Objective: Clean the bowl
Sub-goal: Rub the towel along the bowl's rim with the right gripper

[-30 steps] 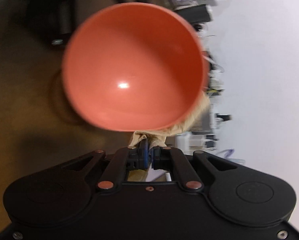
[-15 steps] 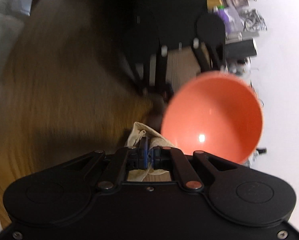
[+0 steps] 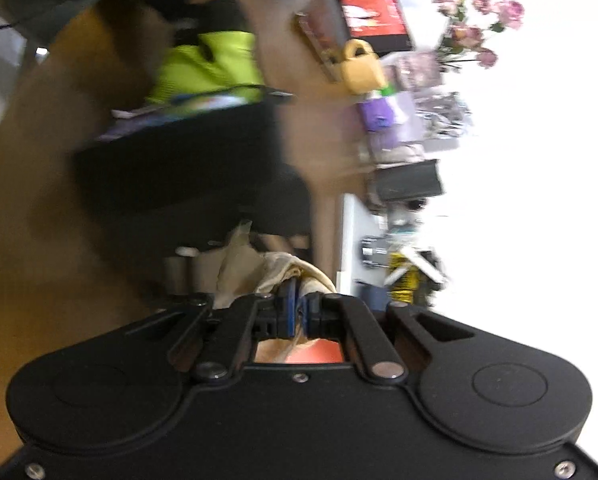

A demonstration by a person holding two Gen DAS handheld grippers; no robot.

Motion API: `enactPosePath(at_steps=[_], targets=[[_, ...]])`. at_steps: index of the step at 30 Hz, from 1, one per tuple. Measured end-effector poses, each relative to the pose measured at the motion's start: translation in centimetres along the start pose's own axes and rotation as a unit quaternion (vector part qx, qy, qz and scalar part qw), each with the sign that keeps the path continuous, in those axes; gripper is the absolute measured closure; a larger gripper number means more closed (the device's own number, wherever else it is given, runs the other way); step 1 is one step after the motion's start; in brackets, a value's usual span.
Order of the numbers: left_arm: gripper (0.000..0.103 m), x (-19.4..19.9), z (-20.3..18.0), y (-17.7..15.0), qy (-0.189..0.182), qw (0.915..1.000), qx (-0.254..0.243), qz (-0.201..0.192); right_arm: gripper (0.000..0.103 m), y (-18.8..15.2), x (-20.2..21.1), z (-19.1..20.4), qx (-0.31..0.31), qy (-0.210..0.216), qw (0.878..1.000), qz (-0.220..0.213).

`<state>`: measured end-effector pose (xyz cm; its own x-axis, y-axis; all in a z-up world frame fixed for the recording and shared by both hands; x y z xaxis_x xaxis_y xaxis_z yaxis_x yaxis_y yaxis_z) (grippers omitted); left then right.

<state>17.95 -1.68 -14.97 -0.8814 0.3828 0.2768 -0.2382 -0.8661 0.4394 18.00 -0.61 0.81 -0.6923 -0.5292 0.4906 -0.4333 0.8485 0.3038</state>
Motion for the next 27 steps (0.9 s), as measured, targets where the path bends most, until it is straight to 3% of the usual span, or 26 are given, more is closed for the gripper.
enactPosePath(at_steps=[14,27], targets=[[0.066,-1.3,1.2,-0.3,-0.001,1.0,0.002,0.0,0.101,-4.0,-2.0,-4.0,-0.027,-0.098,0.994,0.046],[0.066,-1.3,1.1,-0.6,-0.004,1.0,0.005,0.001,0.101,-9.4,-2.2,-3.4,-0.04,-0.104,0.987,0.115]])
Point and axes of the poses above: each gripper's, at about its wrist camera, not at the fingertips, and x roughly against the way its jaws point, z to its left, y to its top, the point moved 1 cm from there along -x, roughly the way its jaws point, and after that the axes turned 9 degrees about -x, right-handed, at the moved point
